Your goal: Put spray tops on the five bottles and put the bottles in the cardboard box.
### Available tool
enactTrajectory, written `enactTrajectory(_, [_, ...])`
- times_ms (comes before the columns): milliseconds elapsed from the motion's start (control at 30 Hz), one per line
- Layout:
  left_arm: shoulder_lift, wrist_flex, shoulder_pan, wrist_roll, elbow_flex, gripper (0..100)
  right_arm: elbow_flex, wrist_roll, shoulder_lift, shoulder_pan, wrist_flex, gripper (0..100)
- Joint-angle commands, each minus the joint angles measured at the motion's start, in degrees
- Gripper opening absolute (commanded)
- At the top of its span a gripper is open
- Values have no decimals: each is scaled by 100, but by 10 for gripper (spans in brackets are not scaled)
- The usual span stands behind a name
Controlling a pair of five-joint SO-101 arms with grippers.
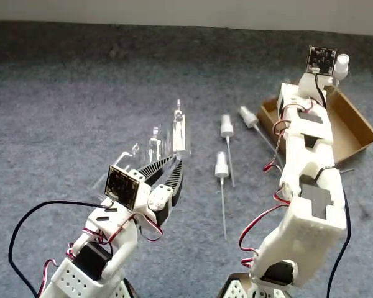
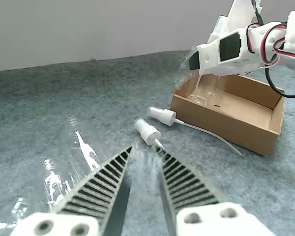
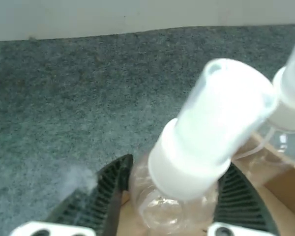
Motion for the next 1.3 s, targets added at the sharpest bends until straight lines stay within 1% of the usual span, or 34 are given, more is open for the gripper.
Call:
enactTrajectory(0, [-40,-88,-75,35,101,5,-303,18,-119,4,-101,278])
enactTrajectory(233, [-40,-88,-75,35,101,5,-295,26,-224,4,-92,295])
enactTrajectory(433, [-40,-88,-75,35,101,5,-303,26,-848,-40,725,295])
enactTrajectory(800, [-40,-88,-75,35,101,5,-330,53,-1481,-4,1499,294])
enactTrajectory(1000, [-40,-62,-75,18,101,5,-347,79,-2088,22,2360,293])
enactTrajectory(1100, [-57,229,-75,-360,48,5,-338,79,-2448,101,2598,293])
enactTrajectory(1167, [-66,264,-75,-519,31,5,-330,79,-2703,171,2686,293])
enactTrajectory(1267, [-66,255,-75,-536,31,5,-312,70,-3134,215,2897,293])
